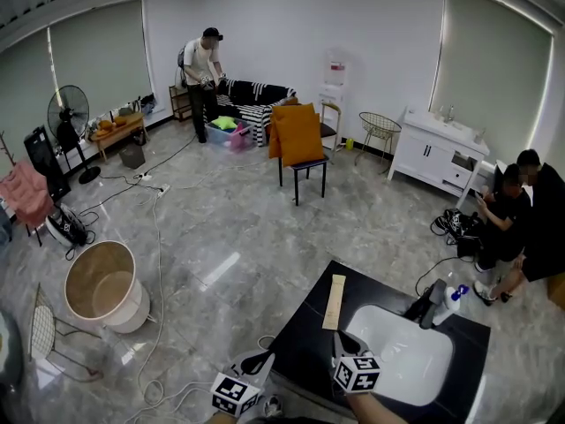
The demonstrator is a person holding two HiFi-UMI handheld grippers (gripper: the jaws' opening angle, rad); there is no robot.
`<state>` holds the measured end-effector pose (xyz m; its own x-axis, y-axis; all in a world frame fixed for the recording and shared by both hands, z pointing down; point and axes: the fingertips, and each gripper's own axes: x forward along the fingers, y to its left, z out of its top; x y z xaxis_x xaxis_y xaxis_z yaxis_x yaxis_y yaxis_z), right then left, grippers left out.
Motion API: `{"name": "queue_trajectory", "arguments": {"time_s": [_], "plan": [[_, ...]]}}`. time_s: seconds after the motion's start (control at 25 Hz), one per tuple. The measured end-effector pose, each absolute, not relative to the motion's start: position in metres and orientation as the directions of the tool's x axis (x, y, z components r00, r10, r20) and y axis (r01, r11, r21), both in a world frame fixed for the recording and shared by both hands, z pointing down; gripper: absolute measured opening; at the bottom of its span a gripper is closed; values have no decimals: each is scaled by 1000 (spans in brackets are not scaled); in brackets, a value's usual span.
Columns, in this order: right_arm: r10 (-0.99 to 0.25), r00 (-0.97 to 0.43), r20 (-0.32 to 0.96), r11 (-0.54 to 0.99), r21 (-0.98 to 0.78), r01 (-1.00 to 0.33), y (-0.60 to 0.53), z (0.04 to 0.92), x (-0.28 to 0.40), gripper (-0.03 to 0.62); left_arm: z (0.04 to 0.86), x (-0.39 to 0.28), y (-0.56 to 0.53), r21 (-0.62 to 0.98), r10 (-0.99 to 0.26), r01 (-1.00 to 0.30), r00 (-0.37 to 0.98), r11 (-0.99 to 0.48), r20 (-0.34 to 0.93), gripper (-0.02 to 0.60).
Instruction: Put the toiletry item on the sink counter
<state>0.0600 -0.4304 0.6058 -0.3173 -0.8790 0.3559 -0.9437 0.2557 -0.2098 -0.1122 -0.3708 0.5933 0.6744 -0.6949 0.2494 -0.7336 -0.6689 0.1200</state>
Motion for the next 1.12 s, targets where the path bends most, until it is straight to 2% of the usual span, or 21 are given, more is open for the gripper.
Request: {"name": "queue_trajectory", "arguments": {"time_s": [0.52,1.12], "plan": [[-846,-441,301,385,-228,-894,-339,577,65,0,591,-91,-292,134,-756,-792,609,-596,239,0],[-823,-483,300,429,-229,-874,-259,571,107,-2,586,-52,-222,124,-794,-822,568,-555,217,0]]}}
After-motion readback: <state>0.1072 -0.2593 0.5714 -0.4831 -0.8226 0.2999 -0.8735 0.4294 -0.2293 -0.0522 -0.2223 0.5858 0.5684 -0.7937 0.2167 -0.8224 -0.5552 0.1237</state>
